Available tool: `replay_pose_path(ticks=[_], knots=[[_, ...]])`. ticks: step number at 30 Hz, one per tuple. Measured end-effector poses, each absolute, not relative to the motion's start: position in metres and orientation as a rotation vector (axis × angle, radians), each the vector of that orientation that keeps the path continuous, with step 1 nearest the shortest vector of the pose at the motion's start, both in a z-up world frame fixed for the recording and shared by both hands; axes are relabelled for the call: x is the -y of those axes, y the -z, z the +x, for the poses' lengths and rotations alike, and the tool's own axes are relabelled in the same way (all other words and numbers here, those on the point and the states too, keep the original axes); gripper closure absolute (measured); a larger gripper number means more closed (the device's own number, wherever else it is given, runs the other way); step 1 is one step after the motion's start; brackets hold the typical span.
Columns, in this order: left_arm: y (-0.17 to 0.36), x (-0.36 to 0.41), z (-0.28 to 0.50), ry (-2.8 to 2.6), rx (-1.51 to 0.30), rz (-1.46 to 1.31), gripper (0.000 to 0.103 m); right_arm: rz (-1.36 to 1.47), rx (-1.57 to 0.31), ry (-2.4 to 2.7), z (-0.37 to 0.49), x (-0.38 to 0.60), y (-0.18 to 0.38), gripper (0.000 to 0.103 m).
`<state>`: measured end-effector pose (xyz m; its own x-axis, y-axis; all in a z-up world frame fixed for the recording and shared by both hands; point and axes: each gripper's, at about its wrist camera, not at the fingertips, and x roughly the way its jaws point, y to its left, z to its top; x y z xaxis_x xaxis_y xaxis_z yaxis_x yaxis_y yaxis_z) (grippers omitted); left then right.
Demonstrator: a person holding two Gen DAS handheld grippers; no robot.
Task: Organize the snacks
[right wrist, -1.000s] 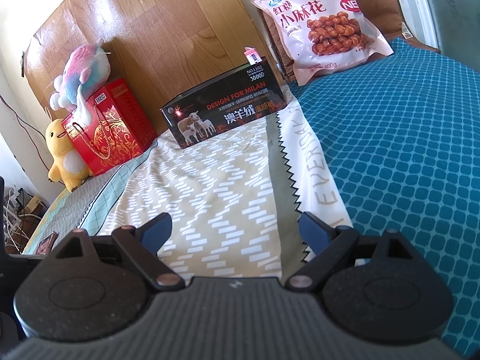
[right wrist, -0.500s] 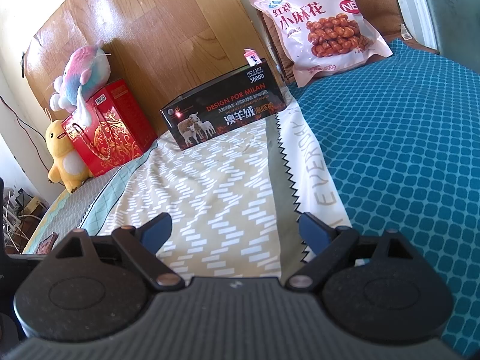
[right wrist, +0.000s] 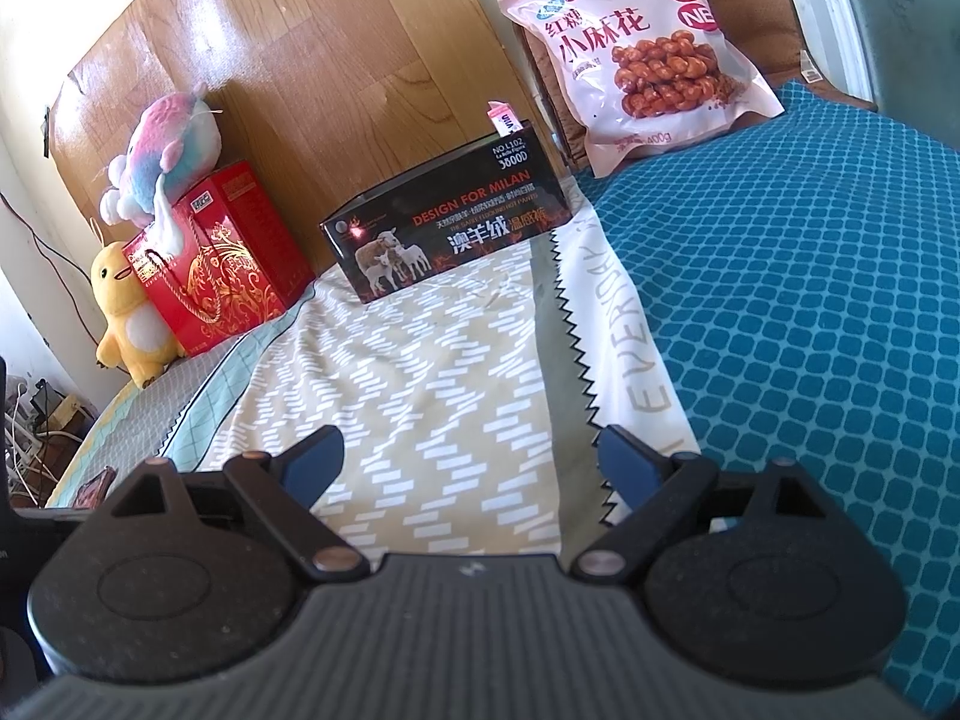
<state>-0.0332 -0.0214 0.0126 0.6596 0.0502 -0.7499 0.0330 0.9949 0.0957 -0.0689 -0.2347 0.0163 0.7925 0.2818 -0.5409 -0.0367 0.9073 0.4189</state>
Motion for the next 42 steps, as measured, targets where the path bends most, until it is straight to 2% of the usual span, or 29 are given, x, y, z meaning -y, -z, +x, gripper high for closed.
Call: replay_pose_path(ticks=[42], knots=[[-0.0153, 0.0293, -0.0371, 0.005, -0.834, 0.136, 0.0, 0.409, -0.623, -0.162, -0.0727, 0.2331, -0.0187, 0.009]])
